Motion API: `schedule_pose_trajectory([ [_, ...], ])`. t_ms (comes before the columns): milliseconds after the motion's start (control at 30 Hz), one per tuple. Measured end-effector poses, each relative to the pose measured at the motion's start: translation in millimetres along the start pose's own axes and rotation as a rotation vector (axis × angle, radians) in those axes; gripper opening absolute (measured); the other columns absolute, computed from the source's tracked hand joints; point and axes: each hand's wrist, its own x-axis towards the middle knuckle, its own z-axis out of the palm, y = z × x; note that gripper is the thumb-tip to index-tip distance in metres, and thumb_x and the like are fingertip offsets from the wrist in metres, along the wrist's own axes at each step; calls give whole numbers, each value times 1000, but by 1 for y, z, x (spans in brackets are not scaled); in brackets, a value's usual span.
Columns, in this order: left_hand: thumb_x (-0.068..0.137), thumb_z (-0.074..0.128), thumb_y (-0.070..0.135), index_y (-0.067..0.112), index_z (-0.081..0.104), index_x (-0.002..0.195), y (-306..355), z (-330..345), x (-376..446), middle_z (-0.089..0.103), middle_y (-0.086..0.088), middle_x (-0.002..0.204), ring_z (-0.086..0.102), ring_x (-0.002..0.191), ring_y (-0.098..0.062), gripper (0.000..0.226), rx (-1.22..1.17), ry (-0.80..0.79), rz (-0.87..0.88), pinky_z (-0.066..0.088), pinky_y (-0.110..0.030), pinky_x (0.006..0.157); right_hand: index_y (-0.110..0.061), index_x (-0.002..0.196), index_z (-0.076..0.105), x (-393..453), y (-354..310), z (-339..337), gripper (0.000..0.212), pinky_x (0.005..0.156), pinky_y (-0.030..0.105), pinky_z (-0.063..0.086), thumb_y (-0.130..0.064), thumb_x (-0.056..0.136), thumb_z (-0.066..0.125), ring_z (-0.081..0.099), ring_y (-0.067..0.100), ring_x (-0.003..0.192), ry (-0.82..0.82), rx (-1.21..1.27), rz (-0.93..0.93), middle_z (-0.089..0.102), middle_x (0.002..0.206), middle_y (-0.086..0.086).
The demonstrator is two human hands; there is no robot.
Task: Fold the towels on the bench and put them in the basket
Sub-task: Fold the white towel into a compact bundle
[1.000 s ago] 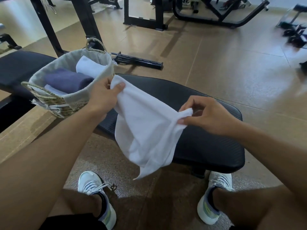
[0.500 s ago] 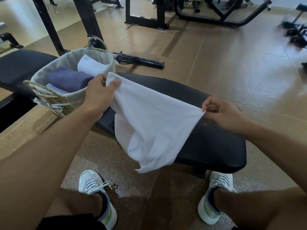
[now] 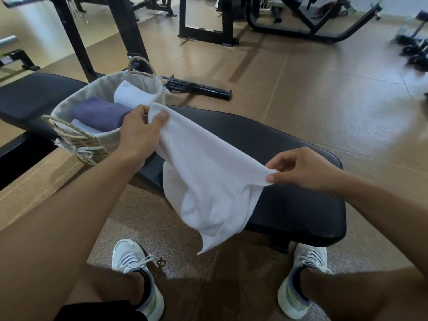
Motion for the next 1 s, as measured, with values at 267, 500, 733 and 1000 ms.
schedule_pose_trajectory([
  [267, 96, 64, 39, 17, 62, 107, -1, -2, 1, 66, 1, 98, 58, 87, -14, 25, -20, -4, -17, 47, -26, 68, -21, 87, 66, -1, 2, -7, 12, 78, 41, 64, -26, 98, 64, 71, 15, 87, -71, -14, -37, 73, 90, -2],
  [500, 96, 64, 38, 16, 63, 110, -1, -2, 1, 67, 1, 99, 60, 88, -14, 26, -36, 2, -32, 48, -27, 70, -8, 92, 65, -4, 6, -13, 18, 77, 34, 63, -24, 99, 61, 74, 19, 91, 18, 215, 4, 75, 94, 3],
  [733, 95, 68, 35, 23, 68, 94, 10, 1, -8, 73, 10, 87, 64, 73, -3, 12, -148, -121, -5, 54, -21, 68, -12, 99, 58, 0, -3, -21, 12, 86, 36, 59, -21, 104, 53, 64, 19, 91, 454, 694, 87, 64, 98, 5],
  [1000, 95, 68, 33, 27, 70, 96, 13, -2, -15, 78, 13, 90, 73, 84, -5, 6, -181, -272, 7, 59, -23, 74, -13, 98, 60, -7, -4, -32, 17, 86, 36, 58, -27, 104, 53, 64, 19, 90, 488, 732, 118, 62, 97, 4],
])
